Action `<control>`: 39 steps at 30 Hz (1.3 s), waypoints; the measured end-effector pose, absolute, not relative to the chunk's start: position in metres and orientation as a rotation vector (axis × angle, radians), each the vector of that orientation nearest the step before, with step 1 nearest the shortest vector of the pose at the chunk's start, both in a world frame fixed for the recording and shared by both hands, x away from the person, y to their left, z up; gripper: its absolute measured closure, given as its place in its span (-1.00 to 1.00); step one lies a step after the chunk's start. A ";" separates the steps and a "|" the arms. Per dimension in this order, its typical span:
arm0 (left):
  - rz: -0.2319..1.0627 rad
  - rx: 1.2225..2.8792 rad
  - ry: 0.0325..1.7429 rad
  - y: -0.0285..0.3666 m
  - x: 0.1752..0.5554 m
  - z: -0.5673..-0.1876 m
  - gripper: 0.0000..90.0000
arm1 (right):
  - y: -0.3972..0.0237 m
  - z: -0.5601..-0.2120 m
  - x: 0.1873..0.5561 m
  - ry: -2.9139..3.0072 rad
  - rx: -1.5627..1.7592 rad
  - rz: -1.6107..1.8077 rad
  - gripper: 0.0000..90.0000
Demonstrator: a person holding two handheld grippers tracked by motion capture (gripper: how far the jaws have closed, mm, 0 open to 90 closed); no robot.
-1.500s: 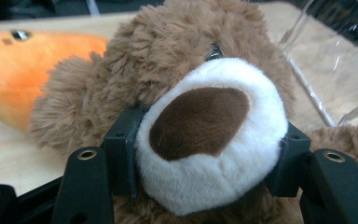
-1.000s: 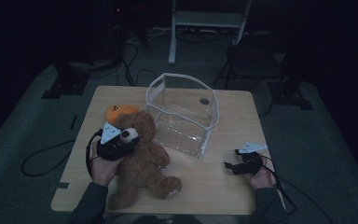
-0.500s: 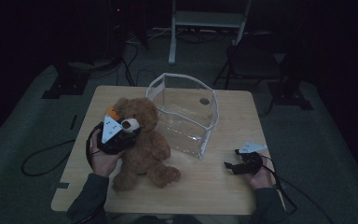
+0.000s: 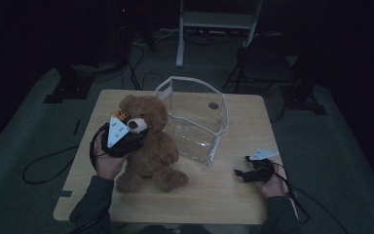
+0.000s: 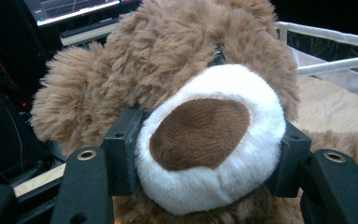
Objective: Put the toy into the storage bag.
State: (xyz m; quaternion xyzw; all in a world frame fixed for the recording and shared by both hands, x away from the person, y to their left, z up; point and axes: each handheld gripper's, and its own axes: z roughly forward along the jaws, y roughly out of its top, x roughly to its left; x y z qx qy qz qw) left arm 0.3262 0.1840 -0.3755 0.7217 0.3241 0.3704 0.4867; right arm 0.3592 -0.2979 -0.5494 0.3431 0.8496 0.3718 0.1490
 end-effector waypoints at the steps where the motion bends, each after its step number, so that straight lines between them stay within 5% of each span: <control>1: 0.900 1.753 0.784 0.184 0.326 -0.374 -0.09 | -0.298 -0.549 0.359 2.442 0.986 1.068 -0.59; 39: 0.653 1.704 0.787 0.197 0.356 -0.317 -0.09 | -0.298 -0.549 0.359 2.443 0.988 1.070 -0.59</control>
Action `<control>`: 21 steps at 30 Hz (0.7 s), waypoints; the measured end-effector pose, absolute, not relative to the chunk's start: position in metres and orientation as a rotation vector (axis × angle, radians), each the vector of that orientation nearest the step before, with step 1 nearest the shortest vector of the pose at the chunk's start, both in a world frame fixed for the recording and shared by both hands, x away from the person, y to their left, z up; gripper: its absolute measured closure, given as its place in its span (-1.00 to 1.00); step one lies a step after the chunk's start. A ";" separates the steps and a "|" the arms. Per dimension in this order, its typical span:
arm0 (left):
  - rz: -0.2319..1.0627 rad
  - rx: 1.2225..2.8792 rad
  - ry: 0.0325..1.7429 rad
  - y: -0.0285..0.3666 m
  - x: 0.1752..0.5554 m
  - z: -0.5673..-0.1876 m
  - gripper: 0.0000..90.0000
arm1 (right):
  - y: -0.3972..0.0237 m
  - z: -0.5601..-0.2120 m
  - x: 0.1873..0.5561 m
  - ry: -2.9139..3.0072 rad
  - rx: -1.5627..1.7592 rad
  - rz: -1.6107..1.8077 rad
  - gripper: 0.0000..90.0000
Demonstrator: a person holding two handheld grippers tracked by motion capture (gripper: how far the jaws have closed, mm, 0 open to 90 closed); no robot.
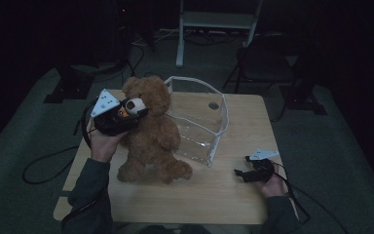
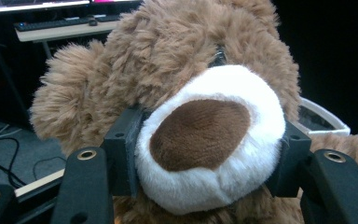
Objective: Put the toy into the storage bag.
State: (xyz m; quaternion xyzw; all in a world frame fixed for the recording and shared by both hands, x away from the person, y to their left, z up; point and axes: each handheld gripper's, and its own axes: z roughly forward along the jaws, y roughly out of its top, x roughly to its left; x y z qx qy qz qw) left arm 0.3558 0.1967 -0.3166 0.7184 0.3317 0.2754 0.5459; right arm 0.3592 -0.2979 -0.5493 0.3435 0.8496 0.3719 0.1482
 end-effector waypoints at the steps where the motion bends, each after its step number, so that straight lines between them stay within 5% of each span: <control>1: 0.650 1.701 0.788 0.197 0.356 -0.316 -0.09 | -0.298 -0.549 0.359 2.443 0.987 1.070 -0.59; 21: 0.561 1.691 0.729 0.198 0.373 -0.293 -0.09 | -0.298 -0.549 0.359 2.443 0.988 1.070 -0.59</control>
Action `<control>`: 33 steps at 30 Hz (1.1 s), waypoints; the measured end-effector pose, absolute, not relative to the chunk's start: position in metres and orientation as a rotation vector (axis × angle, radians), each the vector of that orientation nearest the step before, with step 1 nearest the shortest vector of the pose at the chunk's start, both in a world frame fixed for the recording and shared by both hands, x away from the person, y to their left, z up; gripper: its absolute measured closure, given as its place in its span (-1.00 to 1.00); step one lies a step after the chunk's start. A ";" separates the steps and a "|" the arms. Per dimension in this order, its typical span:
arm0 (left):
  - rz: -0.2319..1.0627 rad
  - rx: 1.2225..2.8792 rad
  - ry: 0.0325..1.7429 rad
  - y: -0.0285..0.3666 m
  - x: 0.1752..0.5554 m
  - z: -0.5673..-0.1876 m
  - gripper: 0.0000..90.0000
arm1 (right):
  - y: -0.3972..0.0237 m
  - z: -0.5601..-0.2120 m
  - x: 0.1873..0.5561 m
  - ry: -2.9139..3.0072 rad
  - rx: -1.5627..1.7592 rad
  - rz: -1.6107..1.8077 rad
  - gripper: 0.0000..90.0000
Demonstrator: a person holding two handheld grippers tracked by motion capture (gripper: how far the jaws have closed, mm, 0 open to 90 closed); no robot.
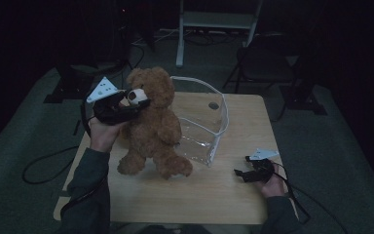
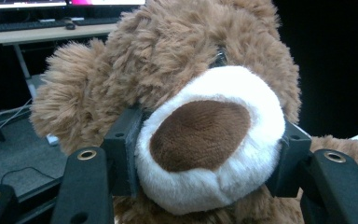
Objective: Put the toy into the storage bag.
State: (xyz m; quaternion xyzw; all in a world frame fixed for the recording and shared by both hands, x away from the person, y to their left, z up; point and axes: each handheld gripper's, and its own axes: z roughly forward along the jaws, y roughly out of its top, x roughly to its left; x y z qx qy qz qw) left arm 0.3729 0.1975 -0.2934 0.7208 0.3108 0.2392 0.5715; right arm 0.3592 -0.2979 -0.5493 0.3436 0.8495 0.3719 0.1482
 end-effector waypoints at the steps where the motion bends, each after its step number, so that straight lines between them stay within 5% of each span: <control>1: 0.559 1.689 0.728 0.198 0.374 -0.292 -0.09 | -0.298 -0.549 0.359 2.443 0.987 1.070 -0.59; 33: 0.507 1.664 0.706 0.186 0.396 -0.266 -0.09 | -0.298 -0.549 0.359 2.443 0.987 1.070 -0.59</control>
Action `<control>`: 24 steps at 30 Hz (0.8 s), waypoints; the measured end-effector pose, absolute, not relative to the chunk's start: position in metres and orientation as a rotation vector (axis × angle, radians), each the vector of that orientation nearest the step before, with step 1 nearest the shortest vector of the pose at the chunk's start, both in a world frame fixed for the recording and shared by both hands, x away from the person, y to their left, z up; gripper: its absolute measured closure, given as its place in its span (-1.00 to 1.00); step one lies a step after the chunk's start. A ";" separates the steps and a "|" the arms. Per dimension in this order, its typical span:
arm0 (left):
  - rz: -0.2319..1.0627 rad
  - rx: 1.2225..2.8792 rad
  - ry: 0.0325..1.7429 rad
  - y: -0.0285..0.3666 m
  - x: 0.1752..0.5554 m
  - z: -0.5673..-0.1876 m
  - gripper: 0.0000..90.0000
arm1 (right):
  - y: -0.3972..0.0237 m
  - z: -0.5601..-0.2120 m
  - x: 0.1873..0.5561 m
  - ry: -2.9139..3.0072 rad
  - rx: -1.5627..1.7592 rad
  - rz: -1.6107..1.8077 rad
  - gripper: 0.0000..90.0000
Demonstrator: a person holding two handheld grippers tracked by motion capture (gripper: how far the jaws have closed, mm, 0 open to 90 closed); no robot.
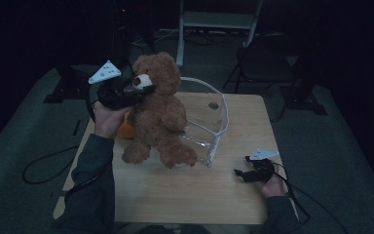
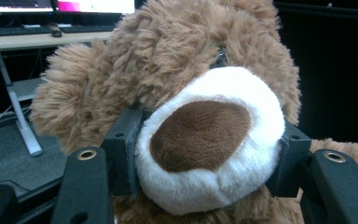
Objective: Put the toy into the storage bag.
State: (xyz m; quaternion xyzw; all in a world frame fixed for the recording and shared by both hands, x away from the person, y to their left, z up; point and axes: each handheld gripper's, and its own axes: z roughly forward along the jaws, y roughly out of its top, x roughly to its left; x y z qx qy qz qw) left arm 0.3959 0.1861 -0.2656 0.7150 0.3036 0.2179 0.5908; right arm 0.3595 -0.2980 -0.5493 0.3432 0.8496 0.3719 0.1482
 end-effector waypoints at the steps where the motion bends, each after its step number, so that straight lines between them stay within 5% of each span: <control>1: 0.506 1.662 0.705 0.186 0.396 -0.265 -0.09 | -0.298 -0.549 0.359 2.443 0.987 1.070 -0.59; 24: 0.504 1.647 0.700 0.177 0.410 -0.249 -0.09 | -0.298 -0.549 0.360 2.443 0.988 1.070 -0.59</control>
